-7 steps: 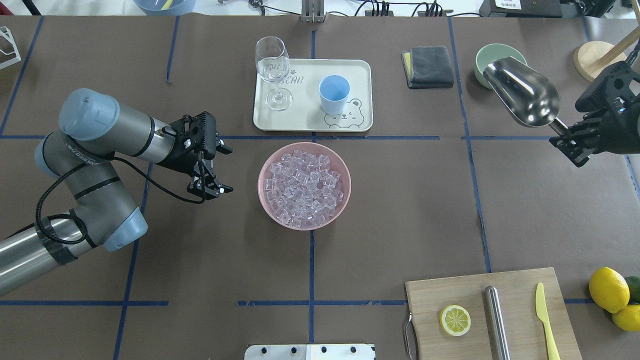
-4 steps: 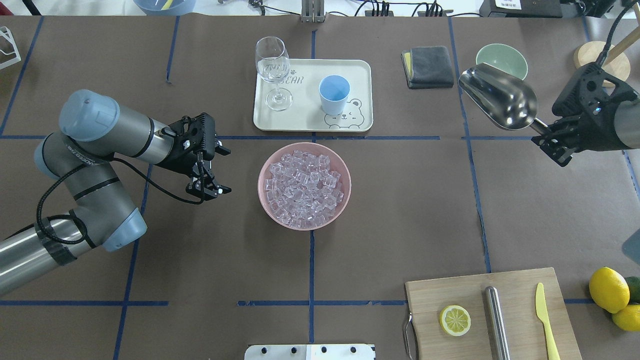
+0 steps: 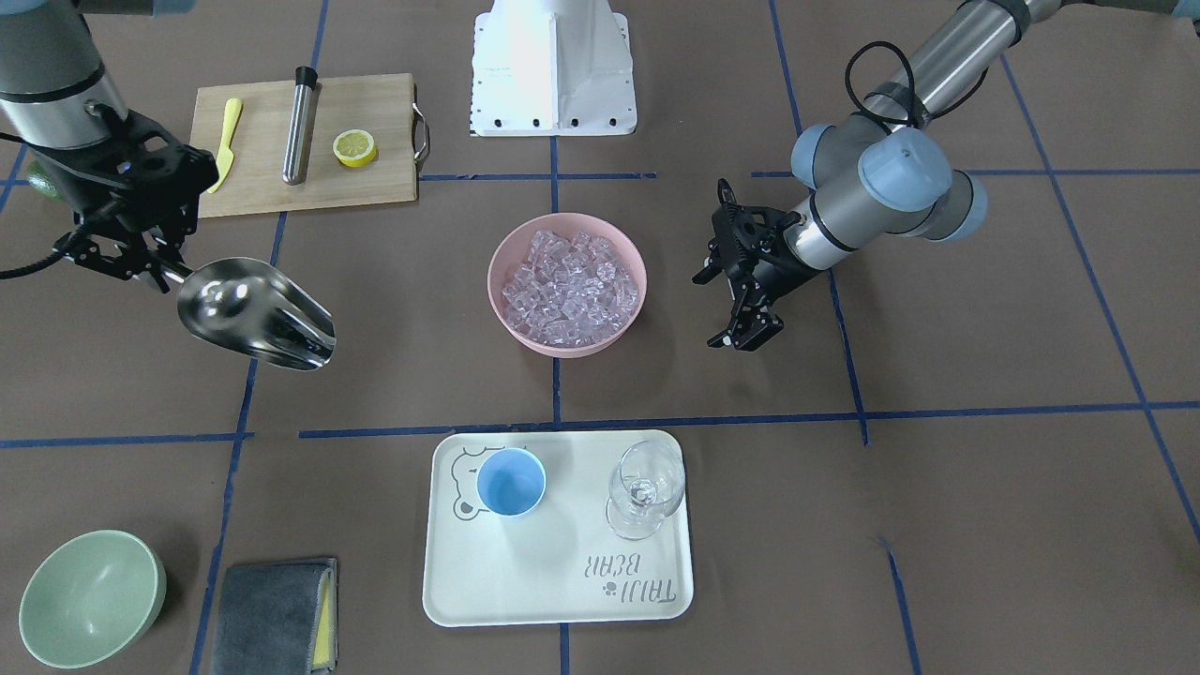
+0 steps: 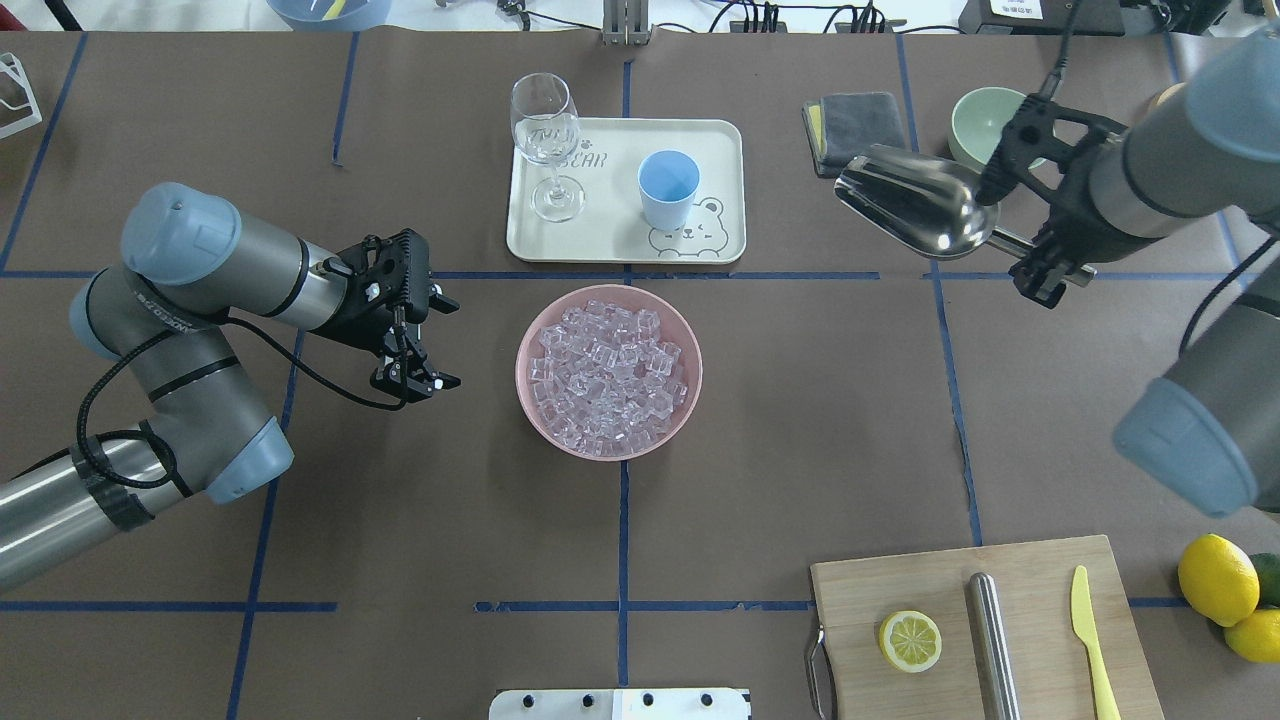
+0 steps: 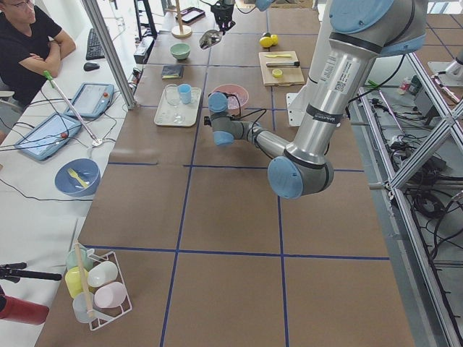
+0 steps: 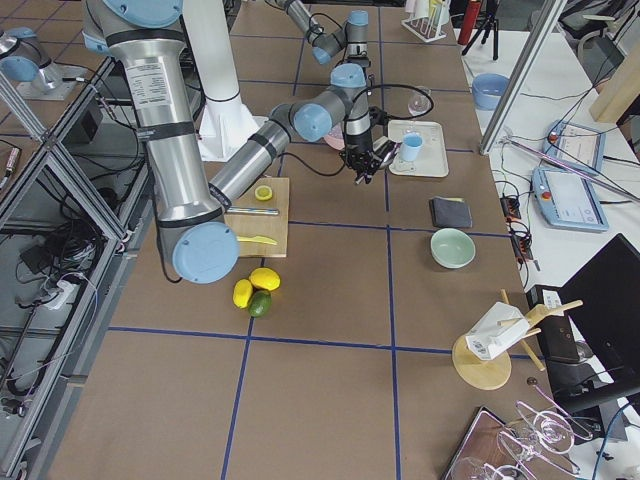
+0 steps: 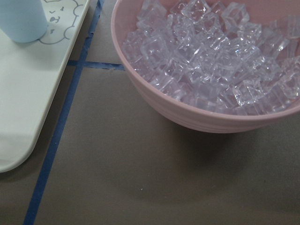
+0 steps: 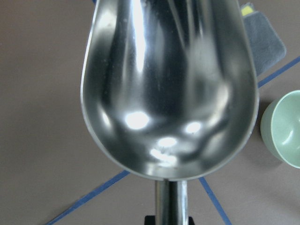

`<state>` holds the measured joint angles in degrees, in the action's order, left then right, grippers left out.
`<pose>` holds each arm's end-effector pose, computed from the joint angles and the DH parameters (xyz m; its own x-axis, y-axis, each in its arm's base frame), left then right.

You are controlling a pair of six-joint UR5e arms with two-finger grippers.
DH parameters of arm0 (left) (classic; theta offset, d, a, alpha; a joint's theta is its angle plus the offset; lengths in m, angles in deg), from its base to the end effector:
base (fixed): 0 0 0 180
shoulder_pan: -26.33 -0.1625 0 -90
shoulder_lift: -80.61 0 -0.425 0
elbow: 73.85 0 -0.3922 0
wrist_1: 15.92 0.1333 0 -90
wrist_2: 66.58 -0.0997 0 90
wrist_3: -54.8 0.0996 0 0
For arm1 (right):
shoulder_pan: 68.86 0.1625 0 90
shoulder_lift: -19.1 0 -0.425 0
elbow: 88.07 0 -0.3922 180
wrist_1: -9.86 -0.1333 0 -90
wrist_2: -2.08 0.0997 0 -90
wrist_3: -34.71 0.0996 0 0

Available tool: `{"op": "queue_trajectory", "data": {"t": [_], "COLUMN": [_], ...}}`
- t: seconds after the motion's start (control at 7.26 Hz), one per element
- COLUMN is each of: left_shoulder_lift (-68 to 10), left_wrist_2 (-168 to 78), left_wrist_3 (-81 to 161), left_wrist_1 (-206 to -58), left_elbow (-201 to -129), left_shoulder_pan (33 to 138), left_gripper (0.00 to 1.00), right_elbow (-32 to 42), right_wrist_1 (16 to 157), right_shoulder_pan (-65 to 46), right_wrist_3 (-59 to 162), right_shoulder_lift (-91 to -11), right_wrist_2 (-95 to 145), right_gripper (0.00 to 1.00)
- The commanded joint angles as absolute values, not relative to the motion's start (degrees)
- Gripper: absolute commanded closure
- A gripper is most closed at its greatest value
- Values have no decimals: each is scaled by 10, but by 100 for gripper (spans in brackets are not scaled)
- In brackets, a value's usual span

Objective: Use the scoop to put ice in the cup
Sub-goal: 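Carry the scoop with the right gripper over the pink ice bowl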

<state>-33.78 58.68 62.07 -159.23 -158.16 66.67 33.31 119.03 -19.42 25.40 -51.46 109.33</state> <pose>0.4503 -0.4819 0.3541 0.0794 0.9952 -0.0565 -0.2474 0.0746 0.9660 -0.2619 -0.4656 0.2879 0.5266 -0.8341 0.1642 0.6472 0.5186 0.5587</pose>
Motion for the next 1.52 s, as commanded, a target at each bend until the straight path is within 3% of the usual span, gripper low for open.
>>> {"op": "queue_trajectory", "data": {"t": [0.0, 1.38], "left_shoulder_lift": [-338, -350], "left_wrist_2": [588, 587], "left_wrist_3": [620, 602], "left_wrist_1": [-1597, -1597], "left_elbow": [-1581, -1579], "left_shoulder_pan": [667, 632], "left_gripper": [0, 0], "right_elbow": [340, 211], "right_wrist_1": [1434, 1574], "right_shoulder_pan": [-298, -353], "right_wrist_3": [226, 164], "right_shoulder_lift": [-381, -209], "right_wrist_2": [920, 929], "right_gripper": [100, 100]}}
